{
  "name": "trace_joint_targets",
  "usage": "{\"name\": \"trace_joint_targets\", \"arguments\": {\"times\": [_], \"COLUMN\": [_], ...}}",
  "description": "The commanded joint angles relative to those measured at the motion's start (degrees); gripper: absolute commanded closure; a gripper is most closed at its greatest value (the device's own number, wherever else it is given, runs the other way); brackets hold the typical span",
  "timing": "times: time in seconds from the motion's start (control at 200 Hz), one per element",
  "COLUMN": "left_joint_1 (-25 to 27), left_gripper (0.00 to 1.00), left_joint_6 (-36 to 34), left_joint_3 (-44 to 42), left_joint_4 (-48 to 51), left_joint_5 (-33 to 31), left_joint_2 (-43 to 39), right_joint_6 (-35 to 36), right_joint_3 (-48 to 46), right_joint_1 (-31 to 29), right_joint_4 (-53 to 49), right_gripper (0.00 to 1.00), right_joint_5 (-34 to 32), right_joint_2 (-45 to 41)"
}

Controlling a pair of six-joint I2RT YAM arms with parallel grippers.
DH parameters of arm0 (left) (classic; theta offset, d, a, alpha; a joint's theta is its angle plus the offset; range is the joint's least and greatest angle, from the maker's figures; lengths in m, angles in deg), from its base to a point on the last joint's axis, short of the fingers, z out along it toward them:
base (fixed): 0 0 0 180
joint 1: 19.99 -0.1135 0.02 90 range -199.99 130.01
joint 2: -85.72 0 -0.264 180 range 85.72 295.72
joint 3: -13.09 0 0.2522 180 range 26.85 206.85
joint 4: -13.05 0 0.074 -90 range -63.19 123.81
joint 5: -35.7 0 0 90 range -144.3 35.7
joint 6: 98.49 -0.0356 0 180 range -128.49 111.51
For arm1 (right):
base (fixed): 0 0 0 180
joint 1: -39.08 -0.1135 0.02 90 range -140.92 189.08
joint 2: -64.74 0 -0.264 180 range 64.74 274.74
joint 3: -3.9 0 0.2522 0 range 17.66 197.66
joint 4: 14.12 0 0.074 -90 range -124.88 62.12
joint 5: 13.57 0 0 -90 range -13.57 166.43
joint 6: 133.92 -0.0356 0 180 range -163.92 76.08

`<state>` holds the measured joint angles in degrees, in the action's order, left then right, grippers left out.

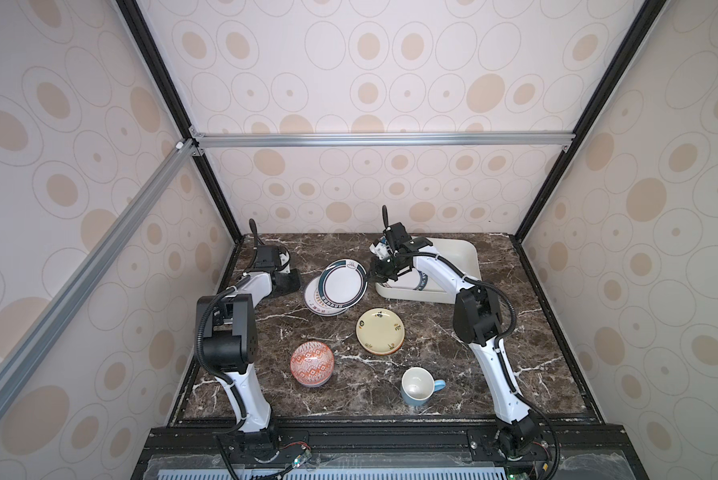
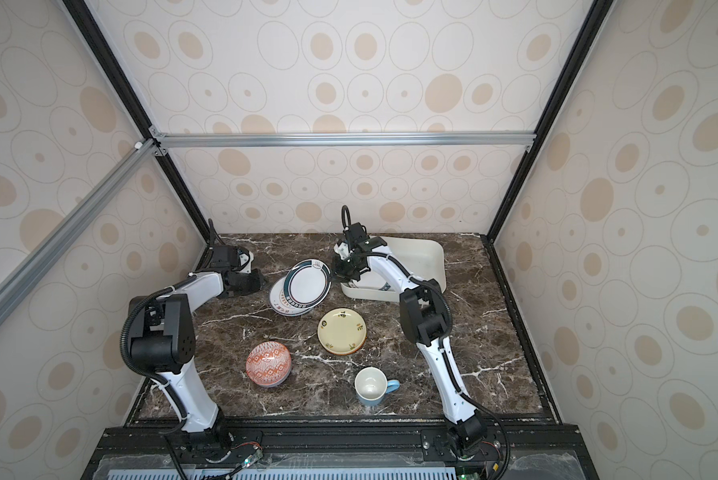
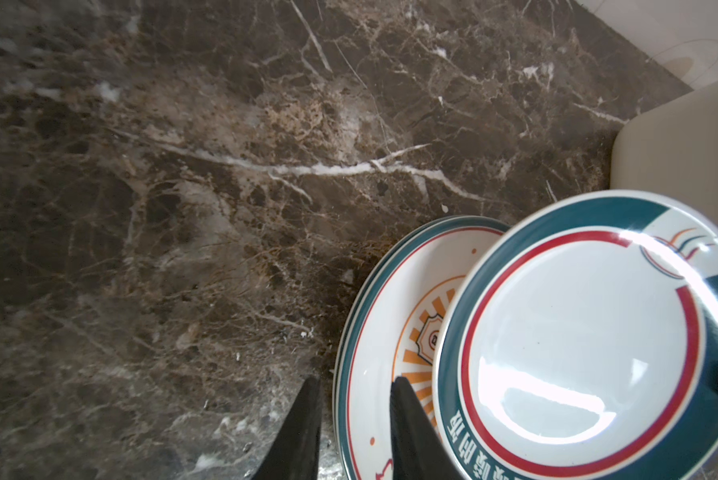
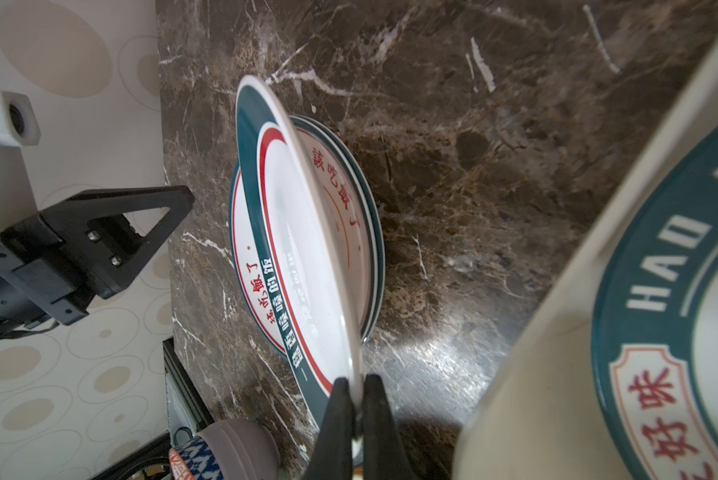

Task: Place the mixed dishes into the plastic bin
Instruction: 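Carry the red-ringed plate into the white bin with the right gripper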

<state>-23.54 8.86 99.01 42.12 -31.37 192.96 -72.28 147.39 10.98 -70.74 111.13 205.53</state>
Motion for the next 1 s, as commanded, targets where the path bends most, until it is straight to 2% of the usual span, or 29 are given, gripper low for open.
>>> {"name": "trace_joint_targets", "arguments": {"times": [0.0, 0.505, 0.835, 0.99], "left_joint_1": [-0.7, -1.8, -1.8, -1.8], "left_gripper": [0.69, 0.69, 0.68, 0.67], "left_joint_6": [-0.2, 0.6, 1.4, 2.0], "left_joint_3": [1.9, 3.0, 4.4, 5.0], "left_joint_4": [0.4, 0.4, 0.9, 1.1], "left_joint_5": [-0.3, -0.2, 0.1, 0.4], "left_joint_2": [-2.0, -2.2, -1.8, -1.5], "right_joint_6": [-3.2, -6.9, -4.4, -2.7], "right_joint_3": [1.5, -0.4, -8.0, -13.7], "right_joint_1": [0.8, 4.0, 11.7, 17.7], "right_joint_4": [3.8, 8.9, 9.7, 10.3], "right_gripper": [1.00, 1.00, 1.00, 1.00], "right_joint_5": [4.3, 8.0, 7.2, 6.5], "right_joint_2": [-3.0, -4.9, -12.1, -16.5]}}
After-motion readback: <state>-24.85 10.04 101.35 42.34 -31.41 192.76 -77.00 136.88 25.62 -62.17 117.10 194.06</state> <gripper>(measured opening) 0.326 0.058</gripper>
